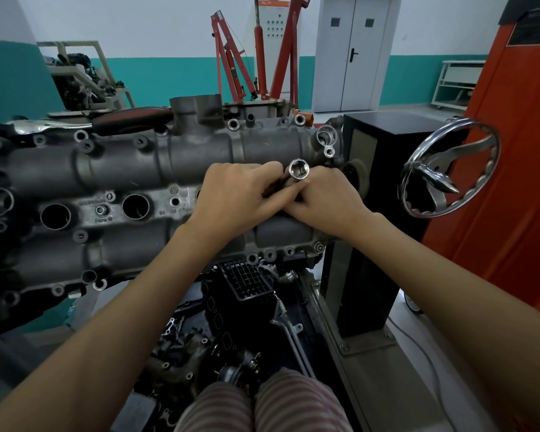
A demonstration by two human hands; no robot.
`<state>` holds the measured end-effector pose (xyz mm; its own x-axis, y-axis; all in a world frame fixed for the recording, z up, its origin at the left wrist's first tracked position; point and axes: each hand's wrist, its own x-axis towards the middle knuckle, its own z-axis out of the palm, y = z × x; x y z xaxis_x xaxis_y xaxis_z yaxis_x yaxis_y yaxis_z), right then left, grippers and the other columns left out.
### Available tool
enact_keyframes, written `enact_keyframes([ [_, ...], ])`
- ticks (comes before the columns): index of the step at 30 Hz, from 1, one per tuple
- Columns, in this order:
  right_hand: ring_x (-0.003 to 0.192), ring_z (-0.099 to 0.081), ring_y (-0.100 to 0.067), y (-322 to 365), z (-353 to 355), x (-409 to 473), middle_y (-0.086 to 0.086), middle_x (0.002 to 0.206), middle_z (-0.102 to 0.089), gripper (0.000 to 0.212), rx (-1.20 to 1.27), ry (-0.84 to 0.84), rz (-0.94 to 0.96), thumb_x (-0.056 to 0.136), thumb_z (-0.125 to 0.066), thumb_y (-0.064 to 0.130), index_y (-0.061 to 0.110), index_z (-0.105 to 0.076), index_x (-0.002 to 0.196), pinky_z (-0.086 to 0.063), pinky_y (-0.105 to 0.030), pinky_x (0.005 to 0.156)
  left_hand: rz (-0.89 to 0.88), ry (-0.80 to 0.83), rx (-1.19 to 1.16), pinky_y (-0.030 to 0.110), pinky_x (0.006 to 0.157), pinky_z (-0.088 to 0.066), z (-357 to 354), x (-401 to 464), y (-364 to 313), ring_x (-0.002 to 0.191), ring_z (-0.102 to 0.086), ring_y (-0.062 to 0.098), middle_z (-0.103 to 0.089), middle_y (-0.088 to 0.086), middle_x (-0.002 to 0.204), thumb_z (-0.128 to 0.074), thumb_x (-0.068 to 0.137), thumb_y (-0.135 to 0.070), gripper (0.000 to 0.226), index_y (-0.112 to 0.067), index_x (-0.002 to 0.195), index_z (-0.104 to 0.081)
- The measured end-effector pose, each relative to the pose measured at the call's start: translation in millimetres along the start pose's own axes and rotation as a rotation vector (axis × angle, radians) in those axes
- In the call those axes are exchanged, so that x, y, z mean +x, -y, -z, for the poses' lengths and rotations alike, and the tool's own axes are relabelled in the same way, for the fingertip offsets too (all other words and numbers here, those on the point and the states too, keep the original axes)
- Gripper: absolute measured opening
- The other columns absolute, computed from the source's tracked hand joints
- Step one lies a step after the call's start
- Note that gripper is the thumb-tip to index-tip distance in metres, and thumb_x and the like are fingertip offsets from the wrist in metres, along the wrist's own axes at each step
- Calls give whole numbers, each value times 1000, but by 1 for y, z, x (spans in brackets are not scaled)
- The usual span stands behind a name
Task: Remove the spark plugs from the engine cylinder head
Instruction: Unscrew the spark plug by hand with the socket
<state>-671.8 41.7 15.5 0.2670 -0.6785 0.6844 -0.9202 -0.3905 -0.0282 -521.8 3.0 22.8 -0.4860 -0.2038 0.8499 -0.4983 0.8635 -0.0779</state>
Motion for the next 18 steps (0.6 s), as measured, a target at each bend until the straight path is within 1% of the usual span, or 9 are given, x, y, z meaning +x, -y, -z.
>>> enact_keyframes([
  [2,59,-60,-28,1,0,0,-8,64,-64,47,-11,-2,15,80,-34,44,9,-67,79,-35,-26,49,12,0,-13,37,39,-40,0,0,-1,44,-53,21,-56,2,49,-42,90,-50,55,-7,63,-62],
  [4,62,-61,-26,1,1,0,-5,69,-65,37,4,11,12,82,-45,39,8,-65,86,-38,-28,51,17,5,-30,39,41,-41,0,0,-2,46,-54,21,-57,1,50,-43,89,-49,53,-8,65,-63],
  [6,60,-56,-19,2,1,0,0,67,-59,26,39,28,-10,83,-56,34,9,-56,88,-40,-29,51,8,6,-59,36,40,-41,1,0,-2,45,-53,20,-56,1,50,-46,88,-44,46,-8,63,-61],
  [8,55,-45,-12,2,2,0,8,63,-48,29,55,38,-23,81,-61,33,14,-40,85,-34,-27,49,8,19,-71,35,39,-39,2,0,-3,44,-51,21,-54,1,49,-47,87,-39,42,-7,61,-57],
  [10,54,-42,-12,3,2,0,10,62,-44,33,50,41,-26,80,-61,35,17,-34,85,-28,-25,47,5,16,-67,33,39,-38,2,1,-3,44,-52,22,-54,1,49,-48,86,-36,39,-7,61,-56],
  [12,53,-46,-14,2,2,0,5,59,-50,27,36,49,-18,80,-57,40,17,-42,83,-26,-24,46,-9,1,-56,32,38,-38,2,0,-2,44,-53,22,-56,1,49,-49,87,-36,39,-8,61,-58],
  [14,50,-44,-11,2,2,-1,3,55,-54,30,22,20,14,77,-51,45,15,-57,78,-21,-20,44,-22,1,-35,35,39,-40,1,-1,-1,44,-55,22,-58,2,50,-47,89,-43,46,-8,62,-62],
  [16,49,-39,-7,3,1,-1,3,51,-53,34,26,-5,22,76,-45,45,16,-62,69,-16,-16,44,-12,17,-26,39,40,-40,1,0,0,45,-55,22,-58,3,50,-43,89,-52,57,-7,60,-63],
  [18,48,-41,-11,2,0,0,0,52,-55,38,23,-8,10,78,-40,43,15,-64,68,-15,-16,44,-4,23,-34,40,42,-40,2,0,1,46,-55,22,-59,4,50,-43,88,-55,60,-6,59,-63],
])
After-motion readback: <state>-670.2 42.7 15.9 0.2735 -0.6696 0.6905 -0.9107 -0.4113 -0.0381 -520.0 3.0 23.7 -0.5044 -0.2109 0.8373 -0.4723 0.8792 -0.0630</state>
